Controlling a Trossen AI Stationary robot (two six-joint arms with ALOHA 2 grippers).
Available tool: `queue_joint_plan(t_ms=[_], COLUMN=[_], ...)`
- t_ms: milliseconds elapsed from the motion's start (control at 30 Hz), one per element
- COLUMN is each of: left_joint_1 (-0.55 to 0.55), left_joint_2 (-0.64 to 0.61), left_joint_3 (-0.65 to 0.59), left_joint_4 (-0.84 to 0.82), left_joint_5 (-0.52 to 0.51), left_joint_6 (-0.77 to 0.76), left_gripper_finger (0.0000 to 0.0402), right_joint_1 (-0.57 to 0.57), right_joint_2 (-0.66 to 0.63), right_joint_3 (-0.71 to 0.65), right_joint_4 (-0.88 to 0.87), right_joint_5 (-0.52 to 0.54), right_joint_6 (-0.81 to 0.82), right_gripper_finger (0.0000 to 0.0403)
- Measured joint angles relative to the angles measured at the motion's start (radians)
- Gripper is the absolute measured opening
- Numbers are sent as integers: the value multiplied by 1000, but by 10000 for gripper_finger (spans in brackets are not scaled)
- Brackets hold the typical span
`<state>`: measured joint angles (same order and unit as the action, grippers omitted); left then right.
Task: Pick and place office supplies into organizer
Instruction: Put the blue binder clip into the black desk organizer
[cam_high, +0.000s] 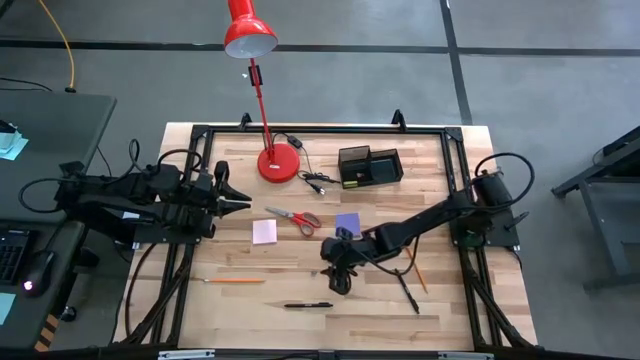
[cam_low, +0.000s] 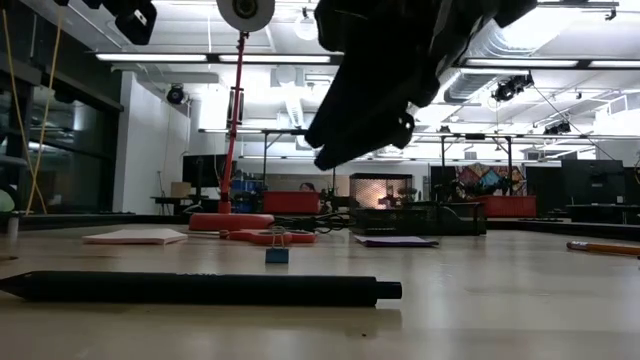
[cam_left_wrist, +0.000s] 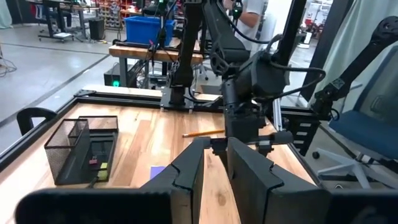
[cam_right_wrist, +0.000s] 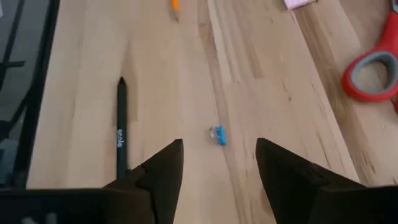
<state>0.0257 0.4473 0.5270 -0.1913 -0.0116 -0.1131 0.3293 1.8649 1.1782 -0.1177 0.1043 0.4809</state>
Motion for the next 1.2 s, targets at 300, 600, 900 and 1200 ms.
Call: queue_joint_plan(t_ms=[300,600,900,1200], left_joint_1=[0,0,0,0], left_joint_2=[0,0,0,0], left_joint_3=[0,0,0,0], left_joint_4=[1,-1,-29,-30], left_joint_5=[-7,-14,-14,-13], left_joint_6=[-4,-22,-26,-49], left_gripper_finger=[63,63,62,62], right_joint_1=[-35,-29,-28,-28], right_joint_2=[19,76,147,232], right_joint_3=[0,-1,23,159], right_joint_4=[34,87,145,65], right_joint_5=[-33,-76,-108,-96], right_joint_6=[-32,-10,1,-49], right_gripper_finger=[191,191,191,190])
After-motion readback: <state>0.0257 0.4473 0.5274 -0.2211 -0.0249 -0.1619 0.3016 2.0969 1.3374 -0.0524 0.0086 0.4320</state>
